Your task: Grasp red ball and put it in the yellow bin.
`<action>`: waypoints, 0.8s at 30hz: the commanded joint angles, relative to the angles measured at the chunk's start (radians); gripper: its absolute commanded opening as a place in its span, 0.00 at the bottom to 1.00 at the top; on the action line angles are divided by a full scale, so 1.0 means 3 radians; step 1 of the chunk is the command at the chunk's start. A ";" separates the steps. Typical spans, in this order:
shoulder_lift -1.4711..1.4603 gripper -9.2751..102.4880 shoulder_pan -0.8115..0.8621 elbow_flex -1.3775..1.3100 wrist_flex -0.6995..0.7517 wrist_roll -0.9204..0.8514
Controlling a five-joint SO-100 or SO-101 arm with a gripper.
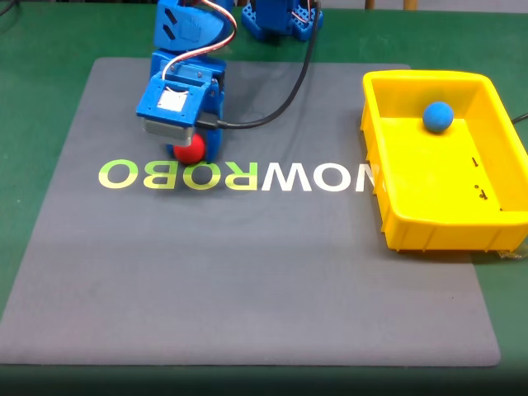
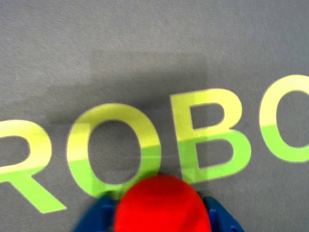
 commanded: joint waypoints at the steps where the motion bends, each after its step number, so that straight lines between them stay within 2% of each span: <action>1: 0.0031 0.11 -0.0005 -0.0240 -0.0072 -0.0015; 2: 0.0020 0.08 -0.0005 -0.0240 -0.0072 -0.0015; 15: 0.0031 0.08 -0.0020 -0.0251 -0.0087 0.0010; 24: 0.0787 0.08 -0.0061 -0.0251 -0.0061 0.0087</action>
